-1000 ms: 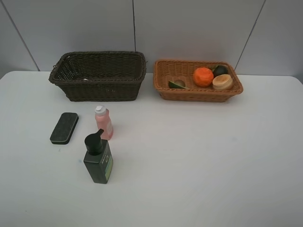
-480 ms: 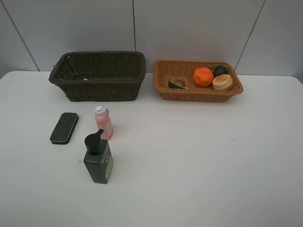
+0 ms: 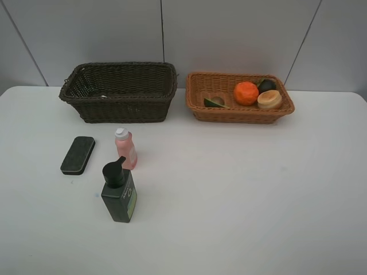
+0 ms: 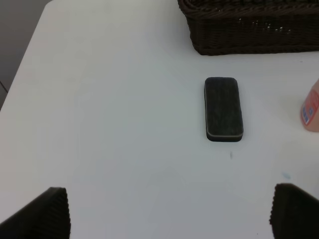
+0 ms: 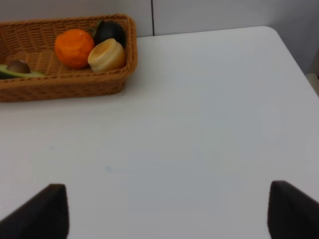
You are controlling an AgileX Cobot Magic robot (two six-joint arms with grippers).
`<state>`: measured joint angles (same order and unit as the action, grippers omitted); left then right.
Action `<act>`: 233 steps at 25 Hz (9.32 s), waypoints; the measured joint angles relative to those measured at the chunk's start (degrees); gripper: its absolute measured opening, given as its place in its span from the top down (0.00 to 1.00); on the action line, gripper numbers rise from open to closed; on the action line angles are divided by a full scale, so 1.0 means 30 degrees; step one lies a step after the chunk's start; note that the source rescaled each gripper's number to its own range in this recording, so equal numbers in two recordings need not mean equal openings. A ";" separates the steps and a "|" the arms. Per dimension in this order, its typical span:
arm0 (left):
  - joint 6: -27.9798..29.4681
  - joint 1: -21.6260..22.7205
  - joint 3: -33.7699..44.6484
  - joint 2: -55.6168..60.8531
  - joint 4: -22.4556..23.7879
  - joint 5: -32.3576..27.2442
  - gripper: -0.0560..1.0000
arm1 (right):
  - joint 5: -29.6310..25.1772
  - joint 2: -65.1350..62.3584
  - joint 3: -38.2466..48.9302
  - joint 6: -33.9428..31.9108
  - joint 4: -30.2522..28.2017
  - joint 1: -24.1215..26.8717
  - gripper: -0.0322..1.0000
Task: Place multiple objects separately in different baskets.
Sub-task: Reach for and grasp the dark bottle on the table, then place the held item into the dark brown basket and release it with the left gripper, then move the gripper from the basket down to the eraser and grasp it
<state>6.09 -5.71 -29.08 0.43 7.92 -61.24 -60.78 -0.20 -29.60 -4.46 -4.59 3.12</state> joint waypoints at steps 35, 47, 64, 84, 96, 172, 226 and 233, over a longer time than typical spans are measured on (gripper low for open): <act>-0.0078 0.0000 -0.8262 -1.5508 -0.5367 0.3639 0.00 | 0.0000 0.0000 0.0000 0.0000 0.0000 0.0000 0.00; 0.2033 -0.6123 -1.0122 -2.2223 -0.4305 0.3115 0.00 | 0.0000 0.0000 0.0000 0.0000 0.0000 0.0000 0.00; 0.6273 -1.1042 -1.0122 -2.7299 -0.3631 0.4307 0.00 | 0.0000 0.0000 0.0000 0.0000 0.0000 0.0000 0.00; 0.6880 -1.1487 -1.0138 -3.0167 -0.3616 0.3470 0.00 | 0.0000 0.0000 0.0000 0.0000 0.0000 0.0000 0.00; 0.7586 -1.1996 -1.0138 -3.2633 -0.3532 0.3211 0.00 | 0.0000 0.0000 0.0000 0.0000 0.0000 0.0000 0.00; 0.6799 -0.7851 -1.9833 -3.1372 0.1561 0.2595 0.82 | 0.0000 0.0000 0.0000 0.0000 0.0000 0.0000 0.00; 0.6140 -0.1623 -1.9846 -4.0472 0.1972 1.2528 0.00 | 0.0000 0.0000 0.0000 0.0000 0.0000 0.0000 0.00; 0.6140 -0.1623 -1.9846 -3.6995 0.1849 1.0164 0.00 | 0.0000 0.0000 0.0000 0.0000 0.0000 0.0000 0.00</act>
<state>24.51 -10.58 -88.62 -110.55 13.46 -30.75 -60.78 -0.20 -29.60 -4.46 -4.59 3.12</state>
